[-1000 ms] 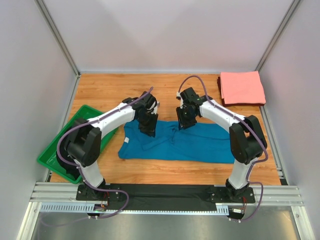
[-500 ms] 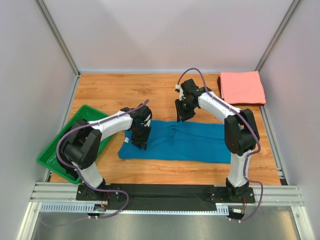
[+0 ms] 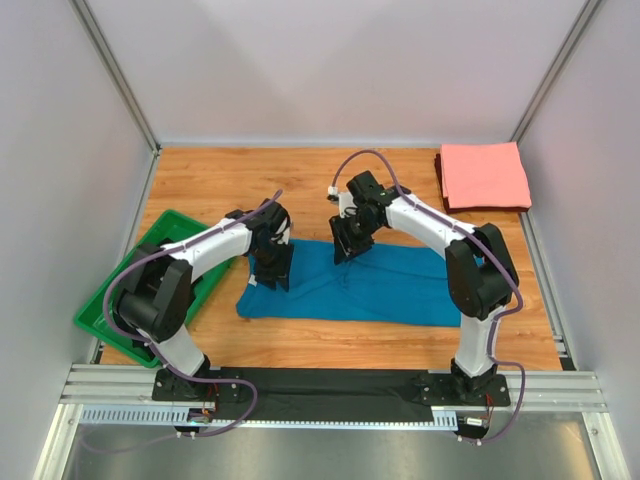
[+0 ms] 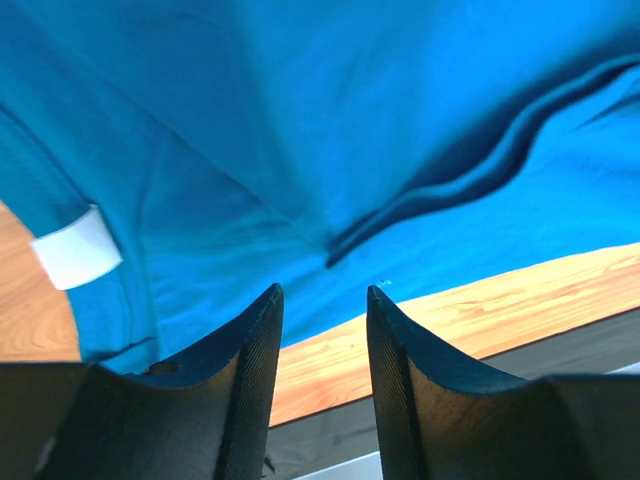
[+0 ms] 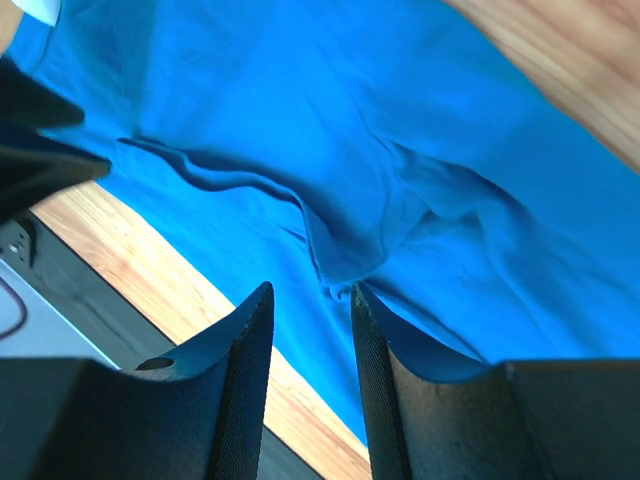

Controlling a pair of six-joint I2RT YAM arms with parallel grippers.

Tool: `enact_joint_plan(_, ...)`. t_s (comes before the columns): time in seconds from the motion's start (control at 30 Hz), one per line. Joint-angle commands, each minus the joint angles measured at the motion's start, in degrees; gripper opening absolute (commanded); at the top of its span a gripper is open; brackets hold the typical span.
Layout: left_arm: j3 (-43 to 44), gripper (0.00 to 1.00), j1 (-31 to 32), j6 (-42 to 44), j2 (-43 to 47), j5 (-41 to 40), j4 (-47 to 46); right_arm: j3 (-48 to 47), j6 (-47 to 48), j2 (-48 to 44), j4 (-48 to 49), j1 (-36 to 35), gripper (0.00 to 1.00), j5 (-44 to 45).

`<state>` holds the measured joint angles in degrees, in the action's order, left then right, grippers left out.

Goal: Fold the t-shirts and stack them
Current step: Fold the tshirt

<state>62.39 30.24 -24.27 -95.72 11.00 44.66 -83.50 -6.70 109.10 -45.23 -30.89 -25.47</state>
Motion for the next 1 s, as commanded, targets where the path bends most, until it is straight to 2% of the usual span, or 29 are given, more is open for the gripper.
enact_joint_plan(0.0, 0.3, 0.47, -2.3, 1.9, 1.9, 4.7, -1.4, -3.1, 4.6, 2.1, 0.0, -1.8, 0.39, -0.4)
enact_joint_plan(0.2, -0.2, 0.47, -2.3, 5.2, 1.5, 10.2, -3.6, -3.6, 8.0, 2.5, -1.8, -5.0, 0.39, 6.0)
enact_joint_plan(0.37, -0.2, 0.47, -2.4, 6.9, 1.1, 8.9, -4.6, -2.8, 9.7, 3.1, -1.5, -6.4, 0.39, 7.7)
enact_joint_plan(0.7, -0.8, 0.47, -2.4, 8.1, 0.6, 8.1, -5.6, -5.1, 11.6, 5.2, -2.8, -10.0, 0.38, 18.7)
enact_joint_plan(0.8, -0.7, 0.47, -2.4, 8.5, 0.7, 8.9, -5.6, -3.9, 11.5, 4.8, -1.8, -10.0, 0.28, 19.3)
enact_joint_plan(0.83, -0.7, 0.47, -2.4, 8.6, 1.1, 8.9, -5.6, -3.5, 11.4, 4.3, -1.5, -10.0, 0.17, 19.5)
enact_joint_plan(0.93, -1.0, 0.47, -2.4, 9.8, 1.8, 8.5, -5.6, -3.3, 11.3, 2.1, -1.2, -9.9, 0.01, 19.9)
enact_joint_plan(0.97, -0.7, 0.47, -2.4, 10.6, 1.8, 8.9, -5.4, -3.5, 11.1, 1.5, -1.6, -10.0, 0.00, 19.7)
